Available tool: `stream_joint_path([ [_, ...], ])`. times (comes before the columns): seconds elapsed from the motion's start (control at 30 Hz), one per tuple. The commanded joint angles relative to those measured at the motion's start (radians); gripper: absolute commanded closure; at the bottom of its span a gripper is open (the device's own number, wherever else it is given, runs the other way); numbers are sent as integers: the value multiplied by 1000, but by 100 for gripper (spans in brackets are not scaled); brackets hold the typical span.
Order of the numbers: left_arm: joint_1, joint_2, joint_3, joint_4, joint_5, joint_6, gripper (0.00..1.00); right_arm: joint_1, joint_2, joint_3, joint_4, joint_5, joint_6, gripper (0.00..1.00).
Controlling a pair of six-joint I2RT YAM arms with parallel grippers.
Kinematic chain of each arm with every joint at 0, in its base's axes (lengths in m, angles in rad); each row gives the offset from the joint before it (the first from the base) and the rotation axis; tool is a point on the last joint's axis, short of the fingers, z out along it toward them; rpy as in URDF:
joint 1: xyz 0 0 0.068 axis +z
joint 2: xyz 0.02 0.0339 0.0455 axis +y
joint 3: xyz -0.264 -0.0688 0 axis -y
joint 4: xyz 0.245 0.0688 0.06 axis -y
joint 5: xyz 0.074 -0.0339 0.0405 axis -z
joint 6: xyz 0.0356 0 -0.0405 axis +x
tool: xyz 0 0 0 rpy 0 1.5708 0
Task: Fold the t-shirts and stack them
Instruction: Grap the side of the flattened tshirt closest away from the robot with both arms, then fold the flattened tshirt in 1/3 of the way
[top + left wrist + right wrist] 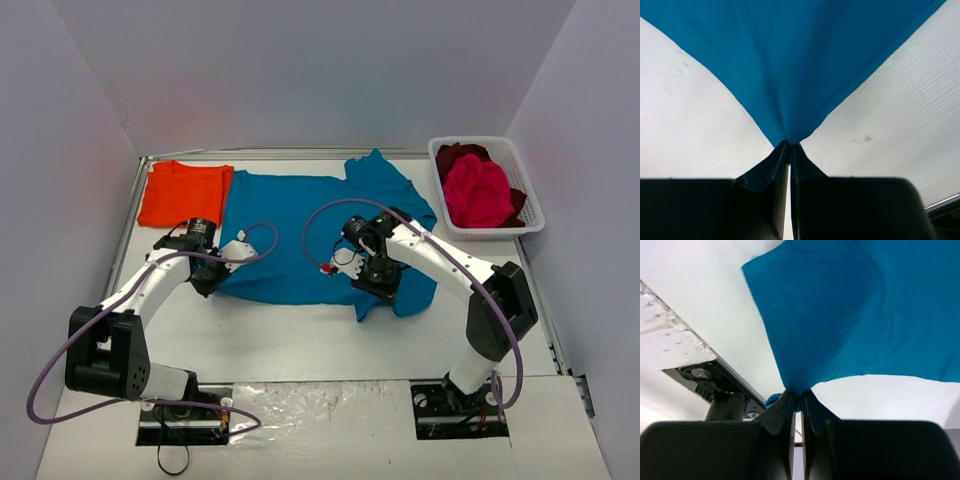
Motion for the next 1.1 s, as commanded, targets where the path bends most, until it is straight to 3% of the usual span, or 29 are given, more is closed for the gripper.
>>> stream_joint_path([
  [0.0,2,-3,72,-50,-8,6,98,-33,26,66,-79,36,-38,100],
  [0.67,9,107,224,-90,-43,-2,98,-173,257,416,-122,81,-146,100],
  [1.07,17,322,454,-196,-69,19,98,-242,446,672,-123,131,-206,100],
])
